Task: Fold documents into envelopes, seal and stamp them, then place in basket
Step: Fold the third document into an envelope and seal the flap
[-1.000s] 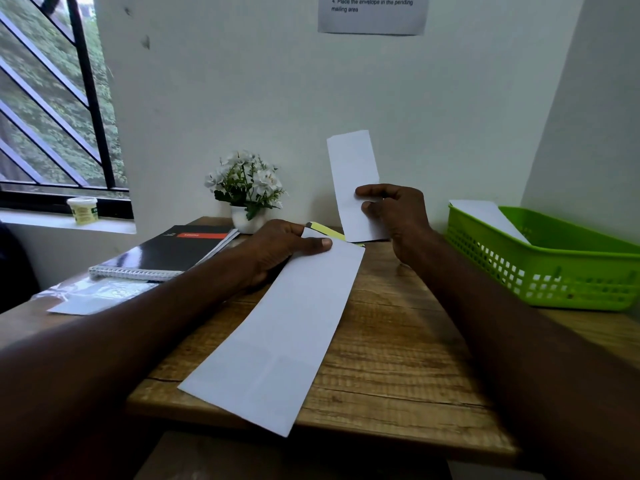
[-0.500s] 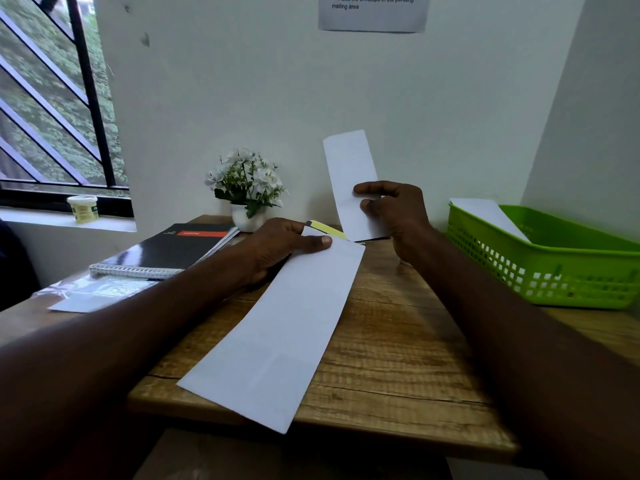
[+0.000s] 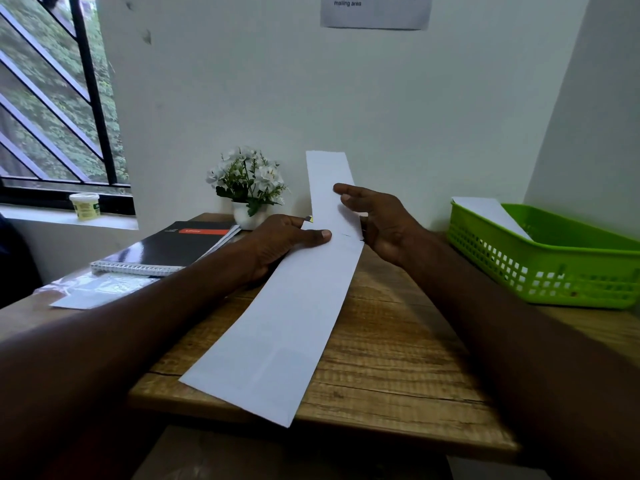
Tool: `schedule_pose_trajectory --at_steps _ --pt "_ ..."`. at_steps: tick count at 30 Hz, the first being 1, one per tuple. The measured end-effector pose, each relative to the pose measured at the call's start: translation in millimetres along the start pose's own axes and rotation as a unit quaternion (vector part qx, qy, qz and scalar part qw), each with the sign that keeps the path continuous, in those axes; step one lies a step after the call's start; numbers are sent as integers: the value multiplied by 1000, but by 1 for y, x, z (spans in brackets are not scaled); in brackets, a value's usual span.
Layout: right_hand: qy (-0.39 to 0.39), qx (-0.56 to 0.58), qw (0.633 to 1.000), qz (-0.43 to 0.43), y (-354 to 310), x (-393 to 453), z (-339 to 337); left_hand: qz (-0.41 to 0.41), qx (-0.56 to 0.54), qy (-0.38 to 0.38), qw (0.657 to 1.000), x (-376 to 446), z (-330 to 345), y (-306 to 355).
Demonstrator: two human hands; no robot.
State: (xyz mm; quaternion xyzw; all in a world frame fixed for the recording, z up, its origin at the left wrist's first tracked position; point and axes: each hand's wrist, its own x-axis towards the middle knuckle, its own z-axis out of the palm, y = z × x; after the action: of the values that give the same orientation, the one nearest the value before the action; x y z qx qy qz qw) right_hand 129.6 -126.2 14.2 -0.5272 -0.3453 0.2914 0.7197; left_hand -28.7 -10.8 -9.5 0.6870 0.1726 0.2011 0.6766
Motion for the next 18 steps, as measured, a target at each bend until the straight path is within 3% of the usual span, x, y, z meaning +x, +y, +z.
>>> schedule_pose_trajectory --at_steps 3,7,18 --pt "-8 19 999 25 2 1 1 6 -2 8 1000 -1 1 1" --pt "38 69 996 50 2 2 -2 9 5 -1 1000 0 1 0" --pt "94 -1 993 69 3 0 -13 25 25 -6 999 2 0 0"
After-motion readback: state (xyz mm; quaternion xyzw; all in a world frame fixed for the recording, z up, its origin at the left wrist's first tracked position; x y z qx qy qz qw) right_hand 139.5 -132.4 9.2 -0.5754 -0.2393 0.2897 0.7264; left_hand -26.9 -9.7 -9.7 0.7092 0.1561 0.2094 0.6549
